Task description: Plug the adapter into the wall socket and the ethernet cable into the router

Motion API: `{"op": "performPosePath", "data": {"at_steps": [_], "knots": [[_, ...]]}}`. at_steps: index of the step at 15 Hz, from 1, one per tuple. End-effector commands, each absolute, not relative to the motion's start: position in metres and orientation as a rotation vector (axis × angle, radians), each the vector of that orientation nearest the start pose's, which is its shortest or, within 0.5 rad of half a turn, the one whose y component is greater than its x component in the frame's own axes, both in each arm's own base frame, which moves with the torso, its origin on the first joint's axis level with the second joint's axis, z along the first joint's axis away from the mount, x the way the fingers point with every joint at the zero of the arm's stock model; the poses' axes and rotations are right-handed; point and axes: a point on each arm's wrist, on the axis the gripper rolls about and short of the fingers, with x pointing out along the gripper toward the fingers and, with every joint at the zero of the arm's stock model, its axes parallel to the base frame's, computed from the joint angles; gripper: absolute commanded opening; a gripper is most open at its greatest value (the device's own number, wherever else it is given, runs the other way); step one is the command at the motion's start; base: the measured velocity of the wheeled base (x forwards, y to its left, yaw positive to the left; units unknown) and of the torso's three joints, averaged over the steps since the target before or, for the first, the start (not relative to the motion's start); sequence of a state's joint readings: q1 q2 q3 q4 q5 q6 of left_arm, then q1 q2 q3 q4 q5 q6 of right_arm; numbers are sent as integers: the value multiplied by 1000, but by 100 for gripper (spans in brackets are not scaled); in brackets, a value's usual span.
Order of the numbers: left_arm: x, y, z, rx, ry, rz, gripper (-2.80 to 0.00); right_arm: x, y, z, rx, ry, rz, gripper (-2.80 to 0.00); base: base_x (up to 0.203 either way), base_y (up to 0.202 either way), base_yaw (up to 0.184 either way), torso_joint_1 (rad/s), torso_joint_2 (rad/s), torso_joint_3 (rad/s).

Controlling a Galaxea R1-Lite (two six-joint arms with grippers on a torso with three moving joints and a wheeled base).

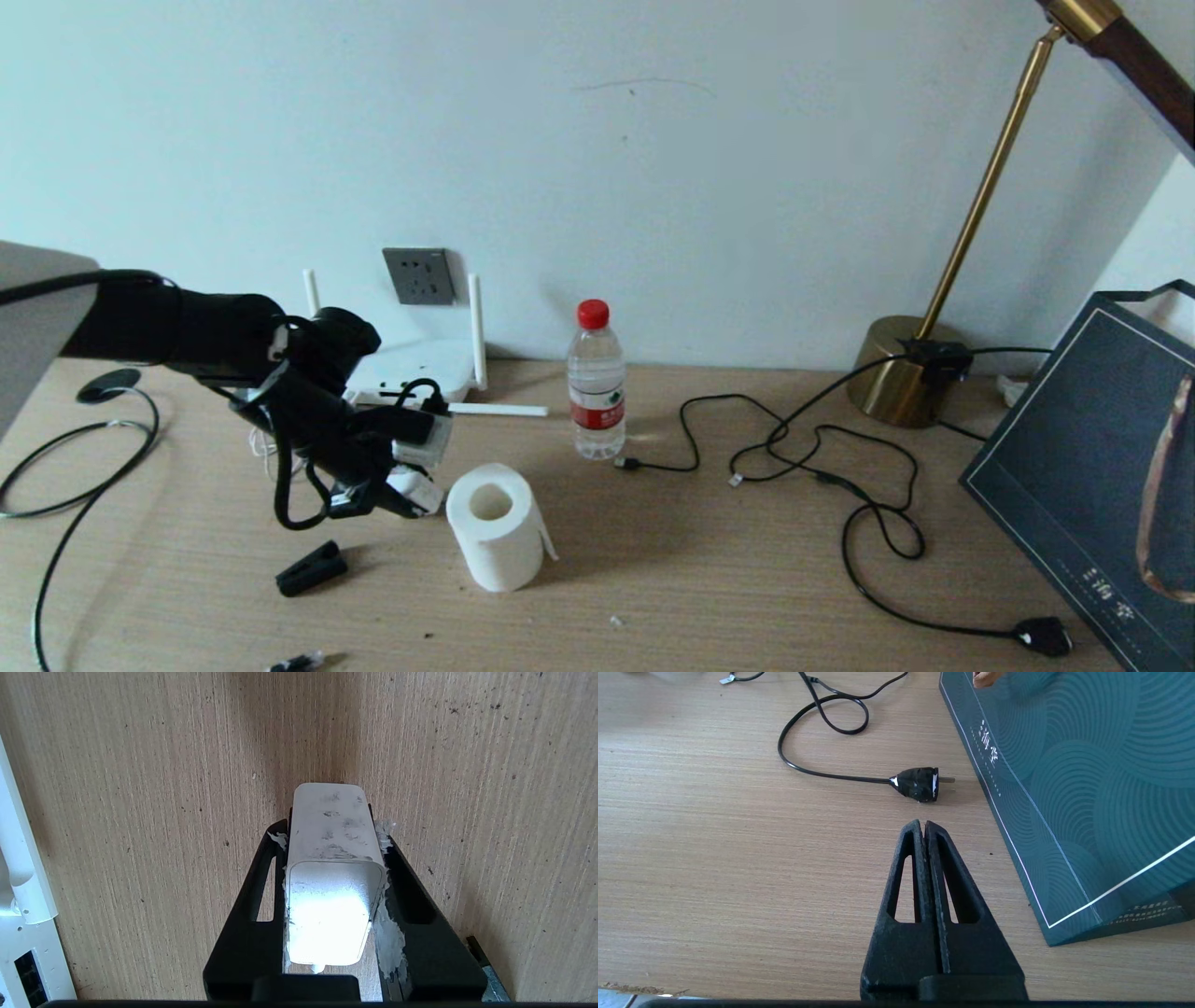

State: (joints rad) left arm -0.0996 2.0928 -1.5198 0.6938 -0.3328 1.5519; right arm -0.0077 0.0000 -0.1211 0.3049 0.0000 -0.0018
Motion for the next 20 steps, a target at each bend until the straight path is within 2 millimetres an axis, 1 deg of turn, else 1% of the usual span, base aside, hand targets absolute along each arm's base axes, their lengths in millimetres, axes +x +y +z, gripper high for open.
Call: {"op": "performPosePath", "data": {"at_steps": [1, 4, 7, 9, 11, 12, 13, 14, 16, 17, 18, 20], "knots": [[363, -44, 134, 1164, 686, -1243, -280, -35, 0, 77, -1, 186, -8, -280, 0, 0, 0, 0, 0, 0], [357, -43, 135, 1156, 695, -1250, -280, -35, 0, 77, -1, 186, -7, -280, 0, 0, 0, 0, 0, 0], [343, -42, 135, 1127, 726, -1258, -280, -35, 0, 77, -2, 186, -7, -280, 0, 0, 0, 0, 0, 0], [326, -41, 145, 1097, 742, -1241, -280, -35, 0, 77, -2, 187, -7, -280, 0, 0, 0, 0, 0, 0], [305, -40, 161, 1047, 772, -1219, -280, -35, 0, 77, -1, 187, -7, -280, 0, 0, 0, 0, 0, 0], [293, -38, 167, 995, 780, -1217, -280, -35, 0, 77, -2, 186, -7, -280, 0, 0, 0, 0, 0, 0], [283, -39, 169, 898, 750, -1254, -280, -35, 0, 77, -2, 186, -7, -280, 0, 0, 0, 0, 0, 0], [272, -40, 174, 784, 679, -1311, -280, -35, 0, 77, -1, 187, -8, -280, 0, 0, 0, 0, 0, 0], [241, -37, 194, 705, 602, -1331, -280, -35, 0, 77, -2, 186, -7, -280, 0, 0, 0, 0, 0, 0], [221, -34, 205, 671, 595, -1337, -280, -35, 0, 77, -2, 186, -7, -280, 0, 0, 0, 0, 0, 0], [198, -30, 216, 631, 606, -1348, -280, -35, 0, 77, -1, 187, -8, -280, 0, 0, 0, 0, 0, 0], [141, -21, 241, 562, 618, -1338, -280, -35, 0, 77, -1, 186, -8, -280, 0, 0, 0, 0, 0, 0]]}}
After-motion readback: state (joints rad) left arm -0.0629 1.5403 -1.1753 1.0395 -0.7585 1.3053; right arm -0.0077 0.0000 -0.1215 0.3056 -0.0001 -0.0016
